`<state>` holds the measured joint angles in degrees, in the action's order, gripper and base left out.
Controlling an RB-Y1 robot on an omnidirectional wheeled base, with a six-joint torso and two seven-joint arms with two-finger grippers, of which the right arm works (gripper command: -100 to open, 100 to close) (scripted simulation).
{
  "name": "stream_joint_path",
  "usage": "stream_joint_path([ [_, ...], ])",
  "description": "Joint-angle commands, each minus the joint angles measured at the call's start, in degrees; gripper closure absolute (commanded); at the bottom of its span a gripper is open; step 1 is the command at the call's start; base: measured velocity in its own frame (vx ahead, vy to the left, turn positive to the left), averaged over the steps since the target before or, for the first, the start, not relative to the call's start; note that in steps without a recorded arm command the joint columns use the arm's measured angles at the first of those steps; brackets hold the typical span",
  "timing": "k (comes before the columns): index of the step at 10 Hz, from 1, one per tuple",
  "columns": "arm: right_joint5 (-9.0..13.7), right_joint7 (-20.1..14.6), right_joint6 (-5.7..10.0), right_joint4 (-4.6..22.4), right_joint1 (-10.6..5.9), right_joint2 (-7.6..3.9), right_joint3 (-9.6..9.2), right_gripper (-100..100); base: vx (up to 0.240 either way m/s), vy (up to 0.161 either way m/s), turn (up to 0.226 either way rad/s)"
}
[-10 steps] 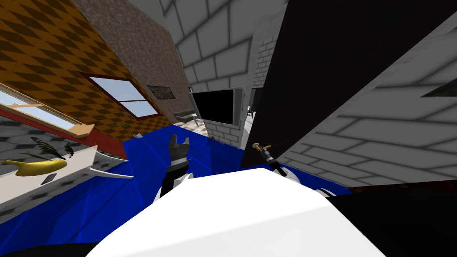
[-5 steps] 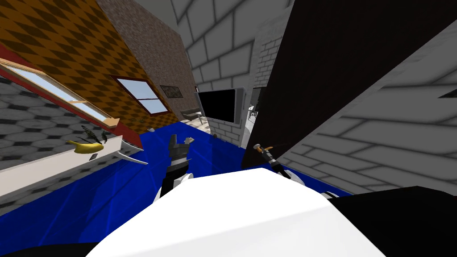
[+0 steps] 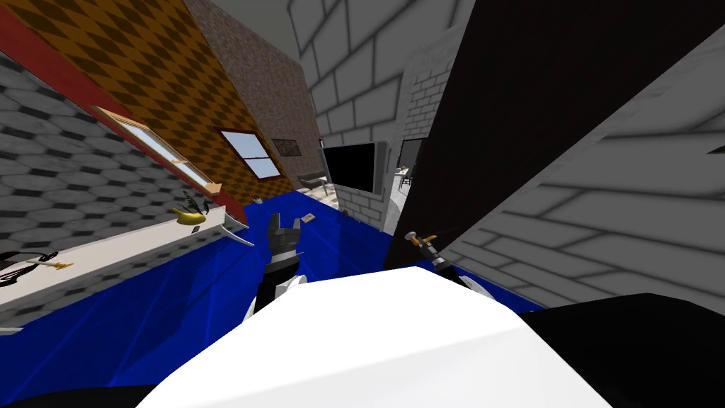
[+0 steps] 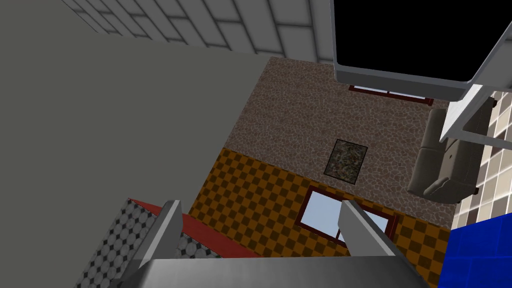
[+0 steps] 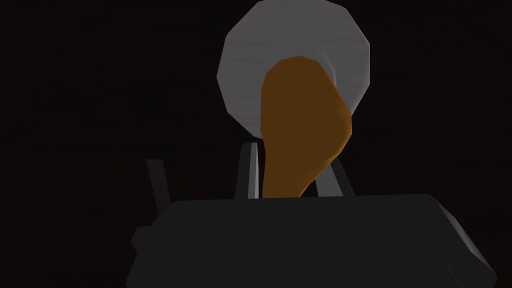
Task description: Pull the door open
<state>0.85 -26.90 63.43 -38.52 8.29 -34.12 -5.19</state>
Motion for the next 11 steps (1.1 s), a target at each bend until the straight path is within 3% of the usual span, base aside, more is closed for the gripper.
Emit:
stream_joint_path([
  [1, 0.0, -0.4, 1.69, 0.8, 0.31, -0.61, -0.07, 100, -0.169, -0.097, 0.122],
  [2, -0.1, -0.2, 0.97, 0.7, 0.09, -0.12, -0.23, 100, -0.073, -0.043, 0.033],
  [3, -0.1, -0.4, 2.23, 1.4, 0.44, -0.31, -0.44, 100, -0.125, -0.050, 0.163],
  [11, -0.1, -1.2, 6.56, 3.7, 1.60, -1.59, -0.69, 100, -0.181, -0.077, 0.153],
])
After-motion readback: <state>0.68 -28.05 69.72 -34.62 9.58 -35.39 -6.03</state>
